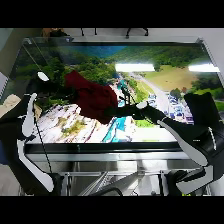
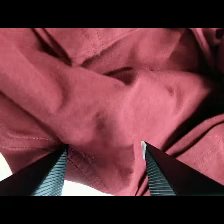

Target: Fold the shirts.

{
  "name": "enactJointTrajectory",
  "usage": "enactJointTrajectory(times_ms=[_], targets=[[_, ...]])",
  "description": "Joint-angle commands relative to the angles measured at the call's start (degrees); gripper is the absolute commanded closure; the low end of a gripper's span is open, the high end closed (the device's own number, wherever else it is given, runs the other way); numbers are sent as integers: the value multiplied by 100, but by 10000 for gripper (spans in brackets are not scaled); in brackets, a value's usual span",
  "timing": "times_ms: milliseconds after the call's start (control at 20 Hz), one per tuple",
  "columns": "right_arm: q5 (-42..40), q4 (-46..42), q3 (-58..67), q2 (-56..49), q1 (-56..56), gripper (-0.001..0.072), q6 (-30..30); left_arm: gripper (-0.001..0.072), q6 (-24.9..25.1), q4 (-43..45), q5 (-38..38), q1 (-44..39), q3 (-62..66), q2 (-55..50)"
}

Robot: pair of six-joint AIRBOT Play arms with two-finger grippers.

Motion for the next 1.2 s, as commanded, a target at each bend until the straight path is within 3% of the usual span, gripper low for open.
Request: enactJointTrajectory(times_ms=[0,50,100,450,700,750,800,900,1050,1150], targets=[[-223,20,20,-92,7,69,31,421,7,9,46,-24,168,-76],[-175,24,22,-87,7,69,31,644,70,9,20,-59,168,-76],[-96,63,22,-46,4,69,33,696,205,22,-57,-94,168,-76],[190,186,20,446,-39,67,378,696,350,0,-210,-98,170,-74],[-769,378,22,-39,-37,70,378,696,387,-42,-369,-111,170,-66],[-780,516,24,-186,-37,145,378,696,387,-44,-422,-111,170,-59],[-765,684,33,-295,-37,328,369,696,389,-42,-479,-111,170,-37],[-520,870,129,-310,-37,570,87,696,400,-42,-538,-109,170,81],[354,870,417,195,-74,693,0,697,426,-44,-566,-72,170,638],[874,868,599,855,-269,693,-186,696,538,-42,-573,-50,170,1366]])
